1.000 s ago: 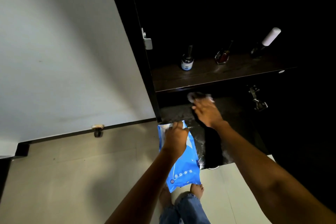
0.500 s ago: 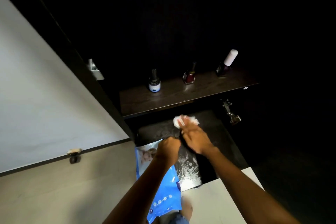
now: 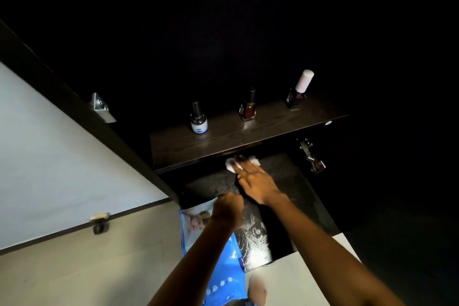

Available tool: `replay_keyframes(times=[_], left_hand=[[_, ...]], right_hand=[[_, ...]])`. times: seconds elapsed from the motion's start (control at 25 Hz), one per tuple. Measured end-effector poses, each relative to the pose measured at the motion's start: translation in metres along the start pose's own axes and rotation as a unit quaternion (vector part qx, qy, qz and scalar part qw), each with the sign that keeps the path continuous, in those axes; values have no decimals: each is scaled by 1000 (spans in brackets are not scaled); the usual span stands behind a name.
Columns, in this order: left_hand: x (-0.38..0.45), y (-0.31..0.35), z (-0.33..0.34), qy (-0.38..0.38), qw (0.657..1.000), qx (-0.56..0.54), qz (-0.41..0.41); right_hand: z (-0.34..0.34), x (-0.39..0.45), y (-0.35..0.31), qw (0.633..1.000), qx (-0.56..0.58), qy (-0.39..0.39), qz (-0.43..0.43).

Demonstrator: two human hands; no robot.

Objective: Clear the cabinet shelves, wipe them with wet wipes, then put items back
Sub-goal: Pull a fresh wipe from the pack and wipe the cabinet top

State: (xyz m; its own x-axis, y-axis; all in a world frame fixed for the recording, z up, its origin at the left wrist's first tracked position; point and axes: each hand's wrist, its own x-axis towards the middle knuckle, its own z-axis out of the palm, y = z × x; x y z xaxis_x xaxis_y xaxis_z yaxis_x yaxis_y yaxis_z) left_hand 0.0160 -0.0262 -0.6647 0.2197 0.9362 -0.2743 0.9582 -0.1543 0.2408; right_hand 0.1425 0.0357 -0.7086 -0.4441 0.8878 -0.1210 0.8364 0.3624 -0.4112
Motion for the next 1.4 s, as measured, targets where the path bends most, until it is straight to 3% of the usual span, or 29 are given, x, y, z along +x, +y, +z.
replay_keyframes(times=[0.16,0.24,0.36,0.52,0.6,0.68,0.76,0.84,0.92,1.0,1.04,1.12,1.24,1.32,1.4], left_hand=[[0,0,8,-101,995,-16,-11],[1,-1,10,-96,995,-9,-9],[-2,1,5,-100,994,-25,-22],[-5,1,4,-95,993,-57,-43],[-7,1,6,-79,991,-87,-59],[-14,4,2,-76,993,-79,-46],[-15,5,1,-27,995,-90,-22],[-15,4,1,-29,997,-69,-12],[-20,7,-4,-84,994,-71,-25],[-18,9,-5,-66,988,-136,-41],[-19,11,-2,-115,979,-160,-58],[-9,1,16,-125,973,-185,-55],[-17,3,13,-71,984,-162,-25],[-23,6,9,-89,979,-180,-35],[-31,10,10,-95,972,-215,-26]], right_hand=[[-9,-2,38,998,-37,27,34],[-13,-8,57,991,-37,64,113],[-22,-5,68,974,-16,34,223],[-6,-24,44,950,-10,85,302],[12,-42,20,962,-16,91,257],[30,-68,-4,986,-44,66,149],[31,-103,-8,996,-55,32,65],[25,-122,15,990,-83,66,88],[15,-120,37,975,-47,90,199],[8,-93,37,963,-14,93,251],[13,-82,26,967,-17,89,240],[34,-80,-4,984,-52,82,150],[49,-144,-24,998,-55,10,20],[47,-184,-3,996,-64,42,49],[35,-198,19,978,-50,87,181]])
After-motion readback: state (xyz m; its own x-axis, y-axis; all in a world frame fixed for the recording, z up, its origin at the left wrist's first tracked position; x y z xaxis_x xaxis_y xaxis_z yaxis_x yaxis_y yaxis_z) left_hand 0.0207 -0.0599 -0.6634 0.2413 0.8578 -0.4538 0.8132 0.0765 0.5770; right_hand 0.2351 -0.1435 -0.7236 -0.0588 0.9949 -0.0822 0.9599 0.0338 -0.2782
